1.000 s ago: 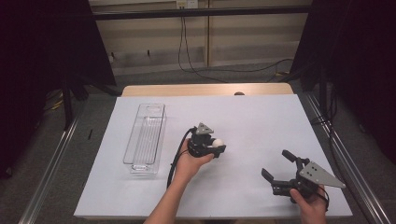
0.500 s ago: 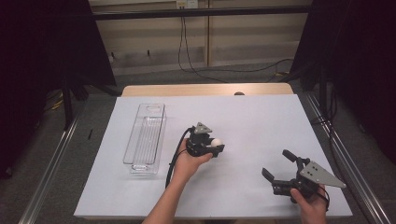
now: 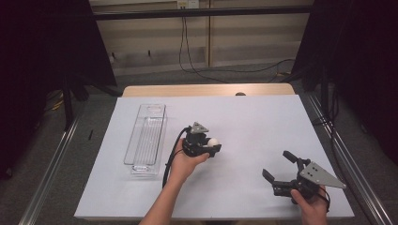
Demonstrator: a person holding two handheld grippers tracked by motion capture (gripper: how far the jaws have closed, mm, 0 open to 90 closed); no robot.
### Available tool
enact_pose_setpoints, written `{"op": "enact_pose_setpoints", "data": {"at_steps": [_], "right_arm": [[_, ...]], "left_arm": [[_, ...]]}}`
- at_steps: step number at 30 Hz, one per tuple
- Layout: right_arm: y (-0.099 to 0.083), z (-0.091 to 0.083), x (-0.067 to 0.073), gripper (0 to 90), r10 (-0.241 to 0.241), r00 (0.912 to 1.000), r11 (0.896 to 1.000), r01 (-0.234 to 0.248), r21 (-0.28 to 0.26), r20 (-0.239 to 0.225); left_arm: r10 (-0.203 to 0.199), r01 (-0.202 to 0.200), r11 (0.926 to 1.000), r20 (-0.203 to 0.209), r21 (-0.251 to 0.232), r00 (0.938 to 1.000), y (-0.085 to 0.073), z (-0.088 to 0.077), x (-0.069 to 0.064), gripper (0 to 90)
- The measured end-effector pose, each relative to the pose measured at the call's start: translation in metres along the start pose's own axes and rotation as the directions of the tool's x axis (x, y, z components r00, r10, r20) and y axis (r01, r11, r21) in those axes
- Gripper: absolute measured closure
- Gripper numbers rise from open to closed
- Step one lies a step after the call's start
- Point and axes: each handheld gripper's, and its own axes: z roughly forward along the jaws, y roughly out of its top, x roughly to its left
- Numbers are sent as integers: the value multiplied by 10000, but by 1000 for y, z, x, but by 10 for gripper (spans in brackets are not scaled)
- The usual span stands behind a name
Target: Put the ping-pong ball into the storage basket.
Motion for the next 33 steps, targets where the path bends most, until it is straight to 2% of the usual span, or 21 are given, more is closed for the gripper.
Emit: {"op": "enact_pose_setpoints", "data": {"at_steps": [16, 23, 25, 29, 33], "right_arm": [[1, -2, -1, 11, 39, 10000, 9999, -39, -121, 19], [1, -2, -1, 12, 18, 10000, 9999, -18, -126, -6], [1, -2, -1, 12, 28, 10000, 9999, -28, -132, 31], [1, -2, -1, 12, 28, 10000, 9999, -27, -124, 10], [2, -2, -2, 12, 16, 10000, 9999, -15, -129, 10]], "left_arm": [[-213, 213, 9998, -67, -4, 9998, 1, -3, 1, 513], [-142, 142, 9999, -70, 62, 9999, 1, -8, 6, 512], [-312, 312, 9995, -106, 11, 9995, 1, -8, 5, 513], [-333, 332, 9993, -88, -170, 9994, 0, -11, 7, 513], [-314, 312, 9994, -113, -158, 9994, -1, -14, 9, 513]]}}
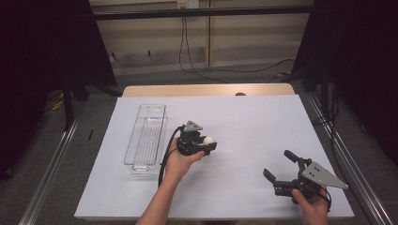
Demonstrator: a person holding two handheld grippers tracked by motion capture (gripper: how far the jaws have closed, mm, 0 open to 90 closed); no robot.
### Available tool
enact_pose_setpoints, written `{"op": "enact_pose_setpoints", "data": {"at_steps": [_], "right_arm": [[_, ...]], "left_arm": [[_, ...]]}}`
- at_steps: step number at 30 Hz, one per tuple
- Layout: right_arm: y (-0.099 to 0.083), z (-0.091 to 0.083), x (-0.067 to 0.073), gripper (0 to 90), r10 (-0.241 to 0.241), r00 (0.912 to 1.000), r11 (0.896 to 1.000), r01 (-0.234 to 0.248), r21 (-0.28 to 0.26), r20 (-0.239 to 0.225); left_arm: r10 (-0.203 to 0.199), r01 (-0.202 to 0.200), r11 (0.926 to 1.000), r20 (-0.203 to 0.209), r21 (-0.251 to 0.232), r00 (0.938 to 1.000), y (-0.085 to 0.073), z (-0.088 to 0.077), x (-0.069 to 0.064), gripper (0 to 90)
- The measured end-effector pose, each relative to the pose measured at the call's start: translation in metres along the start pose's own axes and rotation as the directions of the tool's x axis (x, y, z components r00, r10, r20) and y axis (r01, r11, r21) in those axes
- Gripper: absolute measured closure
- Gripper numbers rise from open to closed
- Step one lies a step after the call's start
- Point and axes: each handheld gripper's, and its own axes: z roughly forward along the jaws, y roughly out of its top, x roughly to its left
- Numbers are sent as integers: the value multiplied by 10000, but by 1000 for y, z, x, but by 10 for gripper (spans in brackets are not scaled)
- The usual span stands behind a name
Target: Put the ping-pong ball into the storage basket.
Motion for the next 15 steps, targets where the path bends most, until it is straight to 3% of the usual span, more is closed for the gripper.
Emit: {"op": "enact_pose_setpoints", "data": {"at_steps": [15], "right_arm": [[0, 1, 1, 12, 92, 10000, 10000, -92, 2, 38]], "left_arm": [[-189, 188, 9997, -59, -148, 9998, -5, -10, 7, 513]]}}
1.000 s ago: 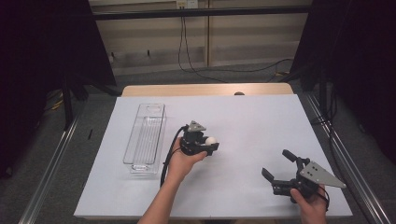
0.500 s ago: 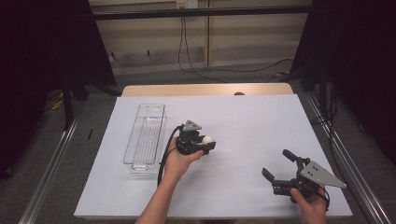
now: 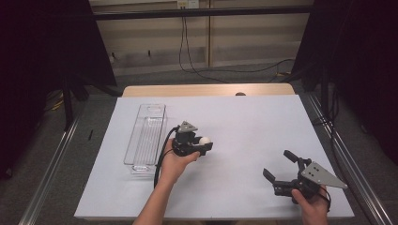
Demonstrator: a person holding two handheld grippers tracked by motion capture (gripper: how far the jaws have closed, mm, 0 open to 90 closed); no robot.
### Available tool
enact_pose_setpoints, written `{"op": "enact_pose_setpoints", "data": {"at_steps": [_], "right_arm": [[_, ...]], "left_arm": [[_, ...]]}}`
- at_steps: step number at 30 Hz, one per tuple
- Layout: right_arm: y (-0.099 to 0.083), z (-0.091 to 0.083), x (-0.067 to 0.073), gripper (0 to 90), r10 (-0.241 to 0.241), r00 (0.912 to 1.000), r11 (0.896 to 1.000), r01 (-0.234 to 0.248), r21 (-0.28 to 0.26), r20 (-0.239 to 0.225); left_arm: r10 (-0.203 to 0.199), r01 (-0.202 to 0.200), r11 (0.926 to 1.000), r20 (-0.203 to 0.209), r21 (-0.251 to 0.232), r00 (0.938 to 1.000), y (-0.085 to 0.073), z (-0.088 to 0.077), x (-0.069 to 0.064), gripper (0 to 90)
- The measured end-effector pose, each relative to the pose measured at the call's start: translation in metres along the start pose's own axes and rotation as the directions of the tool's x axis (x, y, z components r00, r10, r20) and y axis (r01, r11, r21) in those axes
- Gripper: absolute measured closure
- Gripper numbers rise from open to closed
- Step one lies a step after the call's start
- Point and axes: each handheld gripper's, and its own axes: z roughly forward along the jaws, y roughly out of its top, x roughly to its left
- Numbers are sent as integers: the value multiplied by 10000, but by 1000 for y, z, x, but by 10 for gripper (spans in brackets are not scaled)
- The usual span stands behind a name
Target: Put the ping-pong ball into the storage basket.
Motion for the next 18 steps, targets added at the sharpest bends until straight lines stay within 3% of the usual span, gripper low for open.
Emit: {"op": "enact_pose_setpoints", "data": {"at_steps": [18], "right_arm": [[0, 0, 0, 12, -22, 10000, 10000, 22, 31, 36]], "left_arm": [[-90, 91, 9999, -155, 68, 9998, -3, -10, 7, 512]]}}
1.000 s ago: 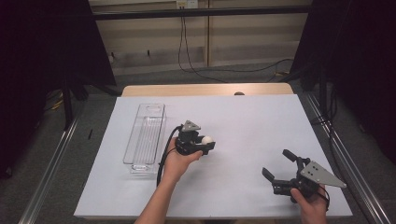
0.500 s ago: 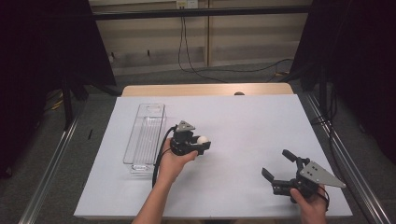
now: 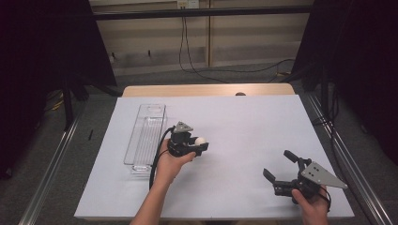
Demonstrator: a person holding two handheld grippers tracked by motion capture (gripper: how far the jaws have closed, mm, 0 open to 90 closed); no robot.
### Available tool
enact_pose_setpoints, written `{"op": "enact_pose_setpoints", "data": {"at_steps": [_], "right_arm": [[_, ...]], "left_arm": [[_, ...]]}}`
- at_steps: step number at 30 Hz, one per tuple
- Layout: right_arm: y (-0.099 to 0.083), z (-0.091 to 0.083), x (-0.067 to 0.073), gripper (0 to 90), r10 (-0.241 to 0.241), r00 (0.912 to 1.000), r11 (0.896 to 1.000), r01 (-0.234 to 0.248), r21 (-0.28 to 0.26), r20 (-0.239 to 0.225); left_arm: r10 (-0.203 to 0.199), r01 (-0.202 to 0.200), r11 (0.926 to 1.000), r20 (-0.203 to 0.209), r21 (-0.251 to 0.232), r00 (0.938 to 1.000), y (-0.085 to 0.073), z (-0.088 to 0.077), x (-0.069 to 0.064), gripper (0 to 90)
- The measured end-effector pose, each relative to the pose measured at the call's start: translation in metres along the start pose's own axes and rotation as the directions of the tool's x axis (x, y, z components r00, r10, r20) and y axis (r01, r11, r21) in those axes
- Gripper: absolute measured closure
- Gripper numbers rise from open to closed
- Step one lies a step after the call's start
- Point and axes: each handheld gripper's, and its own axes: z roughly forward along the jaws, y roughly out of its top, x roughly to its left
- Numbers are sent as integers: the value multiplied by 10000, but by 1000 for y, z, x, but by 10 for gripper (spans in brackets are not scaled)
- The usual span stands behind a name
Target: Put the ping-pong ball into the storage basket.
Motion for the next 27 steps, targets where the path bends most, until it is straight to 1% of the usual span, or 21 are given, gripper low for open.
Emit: {"op": "enact_pose_setpoints", "data": {"at_steps": [1, 3, 5, 9, 10, 13, 14, 16, 17, 18, 19, 21, 23, 24, 25, 27], "right_arm": [[0, 0, 0, 12, -27, 10000, 10000, 27, 16, -41], [0, 0, 0, 11, 11, 10000, 10000, -11, -29, 36], [0, 0, 0, 11, -41, 10000, 10000, 41, 9, 19], [-1, 0, 0, 11, -78, 10000, 10000, 78, 55, -5], [-1, 1, 0, 11, -88, 10000, 9999, 88, 59, -6], [-1, 0, 0, 11, -127, 9999, 9999, 127, 65, -51], [-1, 0, 1, 11, -90, 10000, 9999, 90, 49, 5], [-1, 0, 1, 11, -149, 9999, 9998, 149, 97, -23], [-1, 1, 1, 11, -135, 9999, 9999, 135, 102, -7], [-1, 1, 1, 11, -176, 9998, 9998, 176, 67, -19], [-1, 1, 1, 11, -106, 9999, 9999, 106, 67, 64], [-1, 2, 1, 11, -137, 9999, 9999, 137, 90, -2], [-1, 2, 1, 11, -158, 9999, 9998, 158, 113, -11], [-1, 2, 2, 11, -159, 9999, 9998, 159, 88, 8], [-1, 2, 1, 12, -185, 9998, 9998, 185, 117, -9], [-1, 2, 1, 11, -176, 9998, 9998, 176, 118, -10]], "left_arm": [[0, 0, 10000, 5, 41, 10000, 0, -1, 1, 512], [-142, 142, 9999, 9, -25, 9999, -1, -2, 2, 512], [-67, 67, 10000, -25, 9, 10000, -1, -3, 2, 512], [-48, 48, 10000, 143, -51, 9999, -2, -6, 4, 512], [-77, 77, 9999, 86, -78, 9999, -3, -6, 4, 512], [-114, 114, 9999, 106, -72, 9999, -4, -9, 7, 512], [-114, 114, 9999, 48, -31, 9999, -5, -10, 8, 512], [-193, 194, 9998, 87, -84, 9998, -6, -11, 10, 512], [-151, 151, 9999, 68, -41, 9999, -7, -12, 11, 512], [-258, 259, 9996, 93, -136, 9996, -7, -13, 11, 512], [-192, 193, 9998, 108, -66, 9998, -8, -14, 12, 512], [-274, 275, 9995, 70, -123, 9996, -8, -15, 13, 512], [-238, 239, 9997, 44, -53, 9997, -9, -17, 15, 512], [-284, 284, 9996, 96, -79, 9996, -9, -17, 15, 512], [-324, 324, 9994, 26, -79, 9995, -9, -18, 15, 512], [-266, 266, 9996, 16, -42, 9996, -9, -18, 15, 512]]}}
